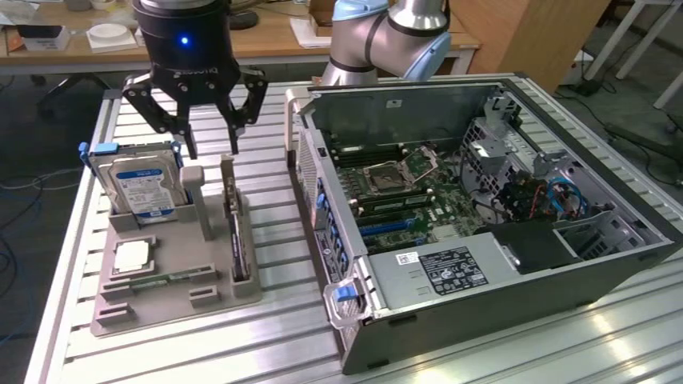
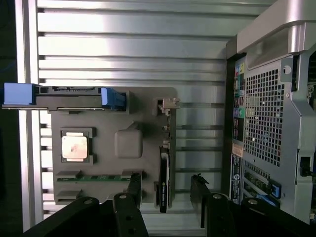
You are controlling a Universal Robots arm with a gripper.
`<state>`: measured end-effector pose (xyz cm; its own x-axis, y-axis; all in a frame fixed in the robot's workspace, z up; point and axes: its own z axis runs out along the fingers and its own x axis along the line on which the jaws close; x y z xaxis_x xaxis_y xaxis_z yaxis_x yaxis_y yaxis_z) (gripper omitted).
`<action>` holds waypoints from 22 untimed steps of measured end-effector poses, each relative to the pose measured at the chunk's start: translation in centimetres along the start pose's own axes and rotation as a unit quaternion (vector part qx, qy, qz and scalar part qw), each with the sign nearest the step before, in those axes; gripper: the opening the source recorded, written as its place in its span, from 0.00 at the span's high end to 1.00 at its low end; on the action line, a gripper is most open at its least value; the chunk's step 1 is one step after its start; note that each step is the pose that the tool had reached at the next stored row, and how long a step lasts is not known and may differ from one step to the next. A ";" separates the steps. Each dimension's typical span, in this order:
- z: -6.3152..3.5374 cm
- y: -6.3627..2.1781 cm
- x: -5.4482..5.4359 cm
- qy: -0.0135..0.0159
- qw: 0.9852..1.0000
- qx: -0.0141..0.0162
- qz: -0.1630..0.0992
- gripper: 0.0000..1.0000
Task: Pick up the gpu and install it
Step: 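Pick up the gpu and move the gpu toward the slot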
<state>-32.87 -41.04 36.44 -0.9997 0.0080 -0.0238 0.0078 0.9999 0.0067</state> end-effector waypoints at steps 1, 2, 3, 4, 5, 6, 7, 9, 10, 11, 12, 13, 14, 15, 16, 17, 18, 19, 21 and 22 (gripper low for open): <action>0.07 -0.02 0.0 0.000 1.000 0.000 0.000 0.47; 0.13 -0.04 0.0 0.000 1.000 0.000 0.000 0.47; 0.20 -0.06 0.0 0.000 1.000 0.000 0.000 0.47; 0.28 -0.08 0.0 0.000 1.000 0.000 0.000 0.47; 0.35 -0.09 0.0 0.000 1.000 0.000 0.000 0.47; 0.41 -0.09 0.0 0.000 1.000 0.000 0.000 0.47; 0.48 -0.09 0.0 0.000 1.000 0.000 0.000 0.47; 0.65 -0.10 0.0 0.000 1.000 0.000 0.000 0.47; 0.73 -0.11 -0.1 0.000 1.000 0.000 0.000 0.47; 0.82 -0.11 -0.1 0.000 1.000 0.000 0.000 0.47; 0.91 -0.11 -0.2 0.001 1.000 0.000 0.000 0.47; 1.00 -0.11 -0.2 0.001 1.000 0.000 0.000 0.47; 1.11 -0.12 -0.2 0.000 1.000 0.000 0.000 0.47; 1.19 -0.13 -0.2 0.001 1.000 0.000 0.000 0.47; 1.26 -0.15 -0.2 0.001 1.000 0.000 0.000 0.47; 1.34 -0.16 -0.2 0.001 1.000 0.000 0.000 0.47; 1.41 -0.18 -0.2 0.001 1.000 0.000 0.000 0.47; 1.49 -0.19 -0.2 0.001 1.000 0.000 0.000 0.47; 1.66 -0.22 -0.2 0.001 1.000 0.000 0.000 0.47; 1.76 -0.23 -0.2 0.001 1.000 0.000 0.000 0.47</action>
<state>-32.64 -41.26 34.69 -0.9997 0.0078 -0.0227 0.0076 0.9999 0.0066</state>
